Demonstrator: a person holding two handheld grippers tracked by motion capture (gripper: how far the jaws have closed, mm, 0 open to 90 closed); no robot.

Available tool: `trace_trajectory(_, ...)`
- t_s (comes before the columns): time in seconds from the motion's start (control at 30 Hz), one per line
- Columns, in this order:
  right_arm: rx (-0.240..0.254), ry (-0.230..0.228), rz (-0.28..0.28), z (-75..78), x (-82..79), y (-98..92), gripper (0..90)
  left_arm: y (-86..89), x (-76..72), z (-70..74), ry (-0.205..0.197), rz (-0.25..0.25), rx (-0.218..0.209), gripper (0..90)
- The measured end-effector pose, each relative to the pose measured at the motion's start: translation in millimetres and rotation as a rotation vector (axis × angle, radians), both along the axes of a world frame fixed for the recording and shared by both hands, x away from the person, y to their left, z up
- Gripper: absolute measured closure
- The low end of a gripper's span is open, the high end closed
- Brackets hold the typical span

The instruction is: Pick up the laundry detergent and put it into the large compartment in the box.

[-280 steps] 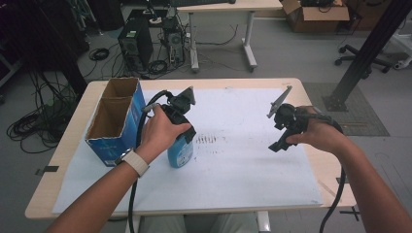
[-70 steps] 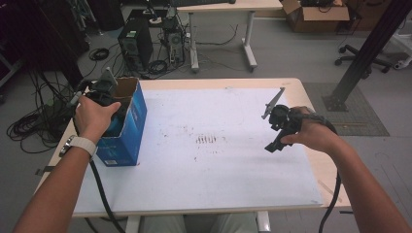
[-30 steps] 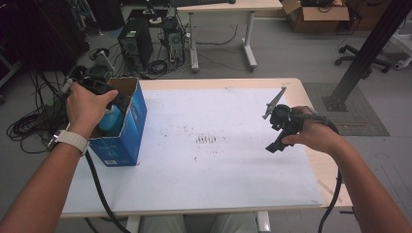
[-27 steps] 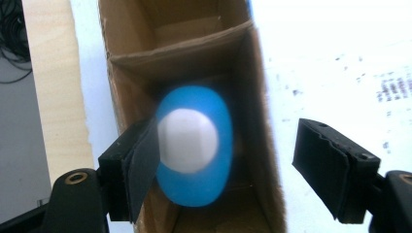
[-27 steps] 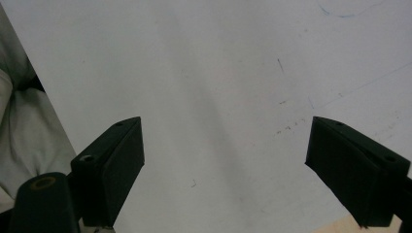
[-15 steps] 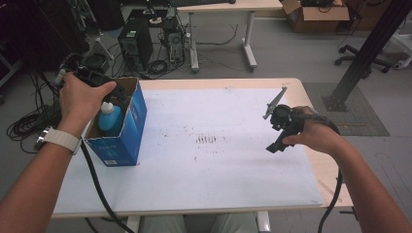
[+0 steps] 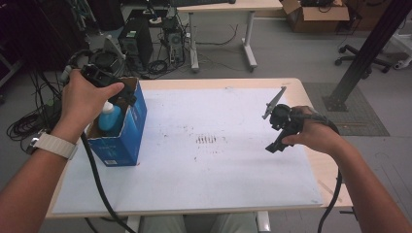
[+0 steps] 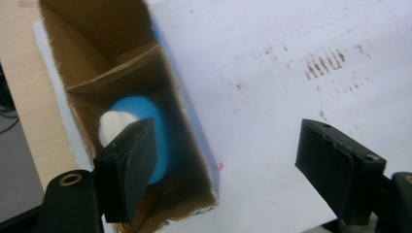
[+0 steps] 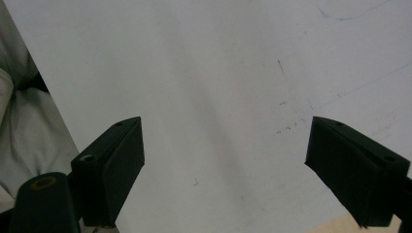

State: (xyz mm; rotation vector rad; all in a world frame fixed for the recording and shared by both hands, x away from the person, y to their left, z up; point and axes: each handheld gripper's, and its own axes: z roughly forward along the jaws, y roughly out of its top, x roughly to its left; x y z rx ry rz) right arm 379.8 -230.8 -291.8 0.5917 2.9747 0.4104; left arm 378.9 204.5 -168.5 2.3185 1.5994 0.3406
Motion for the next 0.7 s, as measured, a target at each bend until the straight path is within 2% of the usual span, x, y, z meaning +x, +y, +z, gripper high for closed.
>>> trace_trajectory(0.23,0.0,-0.003,0.003,0.9,-1.2,0.6,13.9,-17.0,-7.9,5.9,-0.014,-0.079,-0.009,22.4)
trace_trajectory(0.47,0.002,-0.002,0.0,1.6,-1.8,0.8,13.9,-35.9,-15.8,6.8,-0.008,-0.161,-0.02,20.0)
trace_trajectory(0.7,0.002,-0.001,-0.004,2.0,-2.1,0.6,13.9,-47.6,-18.4,4.6,0.017,-0.208,-0.044,5.5)
